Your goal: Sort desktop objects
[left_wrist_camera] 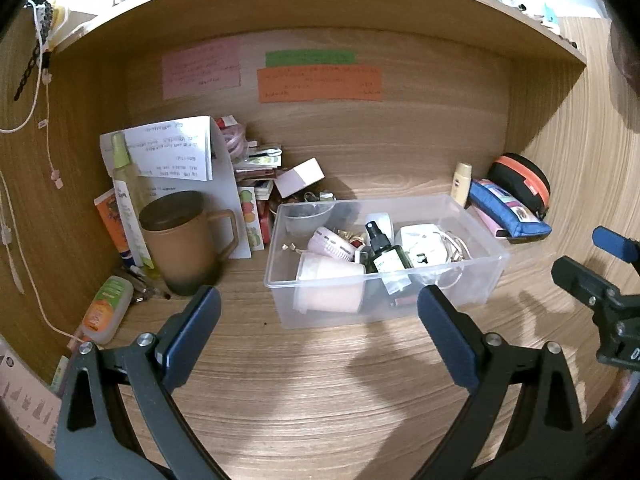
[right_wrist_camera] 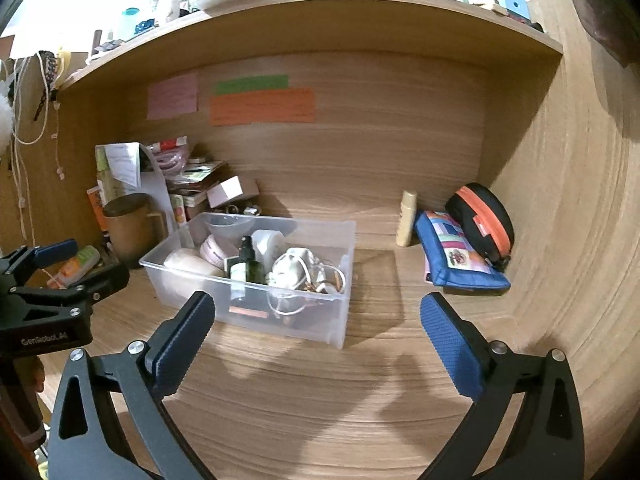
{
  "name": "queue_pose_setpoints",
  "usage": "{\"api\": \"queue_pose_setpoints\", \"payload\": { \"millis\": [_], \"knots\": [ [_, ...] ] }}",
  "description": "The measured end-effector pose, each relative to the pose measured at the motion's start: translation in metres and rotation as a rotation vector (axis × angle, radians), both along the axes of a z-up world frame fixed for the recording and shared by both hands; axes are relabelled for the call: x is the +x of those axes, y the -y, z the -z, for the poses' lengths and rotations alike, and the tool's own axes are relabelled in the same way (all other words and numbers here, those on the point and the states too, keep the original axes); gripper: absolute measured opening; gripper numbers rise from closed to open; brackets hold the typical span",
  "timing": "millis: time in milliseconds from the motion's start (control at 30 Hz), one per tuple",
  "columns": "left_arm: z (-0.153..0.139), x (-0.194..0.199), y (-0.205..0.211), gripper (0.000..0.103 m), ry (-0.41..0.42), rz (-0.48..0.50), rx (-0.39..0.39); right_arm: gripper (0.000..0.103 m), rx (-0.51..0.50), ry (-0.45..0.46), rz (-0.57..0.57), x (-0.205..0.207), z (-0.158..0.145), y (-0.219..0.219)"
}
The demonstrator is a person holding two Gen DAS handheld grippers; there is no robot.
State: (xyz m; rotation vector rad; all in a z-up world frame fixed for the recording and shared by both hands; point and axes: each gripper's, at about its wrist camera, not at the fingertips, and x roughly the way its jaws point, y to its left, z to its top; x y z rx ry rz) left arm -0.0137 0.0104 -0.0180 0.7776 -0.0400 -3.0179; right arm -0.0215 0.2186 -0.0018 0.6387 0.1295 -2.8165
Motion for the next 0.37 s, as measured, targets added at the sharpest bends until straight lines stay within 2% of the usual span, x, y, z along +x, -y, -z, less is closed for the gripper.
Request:
{"api": "queue_pose_setpoints", "payload": {
  "millis": [367],
  "knots": [
    [-0.0061,-0.0096,-0.0007,0.1,-0.031,0.012,0.001,0.103,0.001,-0.027,0.026,-0.0085,-0.0063,-0.0059]
  ]
}}
